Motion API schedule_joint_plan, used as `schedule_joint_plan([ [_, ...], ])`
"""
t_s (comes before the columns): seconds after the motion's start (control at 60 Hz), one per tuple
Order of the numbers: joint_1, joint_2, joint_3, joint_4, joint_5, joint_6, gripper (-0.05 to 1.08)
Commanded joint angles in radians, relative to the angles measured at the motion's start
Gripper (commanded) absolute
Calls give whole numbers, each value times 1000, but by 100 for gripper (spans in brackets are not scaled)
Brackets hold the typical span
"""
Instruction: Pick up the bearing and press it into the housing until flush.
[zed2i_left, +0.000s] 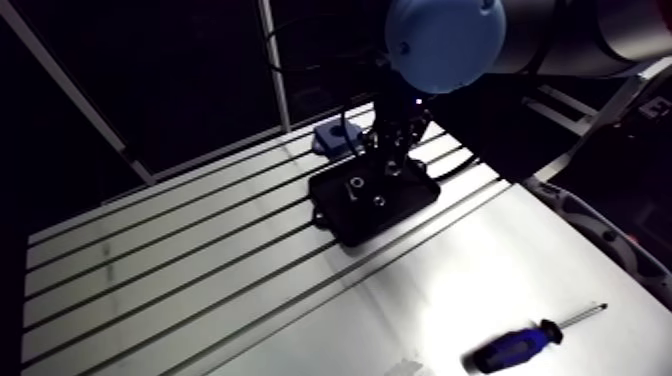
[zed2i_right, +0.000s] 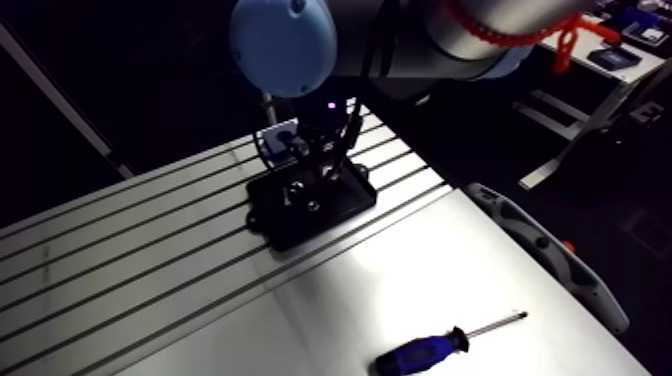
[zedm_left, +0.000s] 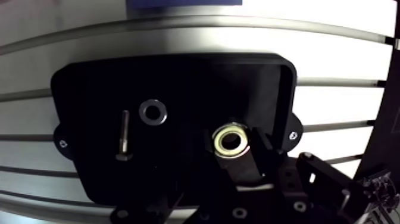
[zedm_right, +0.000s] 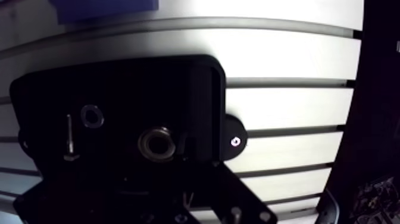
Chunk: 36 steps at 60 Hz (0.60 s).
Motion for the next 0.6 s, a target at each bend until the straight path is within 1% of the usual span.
schedule_joint_plan([
  [0.017,4,-18,-7,13,-1,5,59],
  [0.117,8,-29,-16,27,2,11,59],
  [0.2,16,-31,-41,55,0,36,59],
  [0.317,43,-34,-90,104,0,45,59],
  [0.517,54,-35,-156,152,0,74,59],
  [0.6,70,-29,-194,177,-1,98,59],
])
